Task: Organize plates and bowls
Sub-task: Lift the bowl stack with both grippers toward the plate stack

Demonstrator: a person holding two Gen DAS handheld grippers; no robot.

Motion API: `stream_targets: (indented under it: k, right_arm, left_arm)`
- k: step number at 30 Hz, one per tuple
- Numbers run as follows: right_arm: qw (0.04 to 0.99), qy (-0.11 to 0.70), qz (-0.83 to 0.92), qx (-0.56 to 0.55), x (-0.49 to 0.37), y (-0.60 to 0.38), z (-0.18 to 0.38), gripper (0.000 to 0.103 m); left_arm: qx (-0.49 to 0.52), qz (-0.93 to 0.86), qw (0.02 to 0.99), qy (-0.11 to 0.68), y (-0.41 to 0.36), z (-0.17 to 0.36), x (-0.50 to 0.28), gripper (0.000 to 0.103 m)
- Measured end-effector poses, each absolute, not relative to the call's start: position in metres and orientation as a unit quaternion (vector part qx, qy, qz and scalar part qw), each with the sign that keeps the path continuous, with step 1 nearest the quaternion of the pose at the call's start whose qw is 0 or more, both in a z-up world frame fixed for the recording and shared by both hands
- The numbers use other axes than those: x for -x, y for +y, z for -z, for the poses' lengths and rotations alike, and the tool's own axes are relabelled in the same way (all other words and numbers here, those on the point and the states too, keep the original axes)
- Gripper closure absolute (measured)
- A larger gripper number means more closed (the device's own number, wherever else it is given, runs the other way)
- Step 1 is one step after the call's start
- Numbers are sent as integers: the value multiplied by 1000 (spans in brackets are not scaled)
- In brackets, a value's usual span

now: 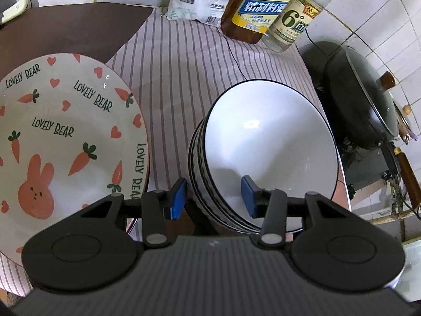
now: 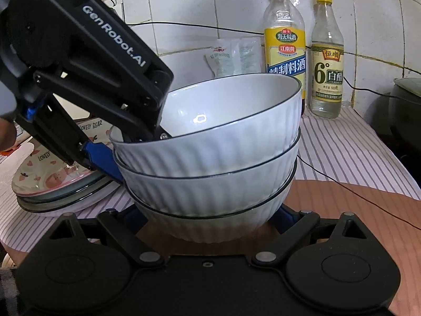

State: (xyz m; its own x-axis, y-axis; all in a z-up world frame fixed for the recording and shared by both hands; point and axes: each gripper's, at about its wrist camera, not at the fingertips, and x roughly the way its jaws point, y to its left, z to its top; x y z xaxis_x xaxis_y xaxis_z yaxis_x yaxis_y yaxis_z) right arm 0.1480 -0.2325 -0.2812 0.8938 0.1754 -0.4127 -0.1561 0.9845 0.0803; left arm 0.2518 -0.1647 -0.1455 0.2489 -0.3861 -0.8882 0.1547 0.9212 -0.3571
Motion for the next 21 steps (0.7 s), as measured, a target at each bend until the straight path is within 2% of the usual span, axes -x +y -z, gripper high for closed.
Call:
stream_targets:
  k: [11,21]
  right_arm:
    - [978,192,-75,-8,-138,-227,277,6]
    - [982,165,-88,9,-132,-217,248,6]
  left_arm:
    - [102,182,788,579,-158,137,-247,60]
    - [75,188,812,547,-151,94,-240,60]
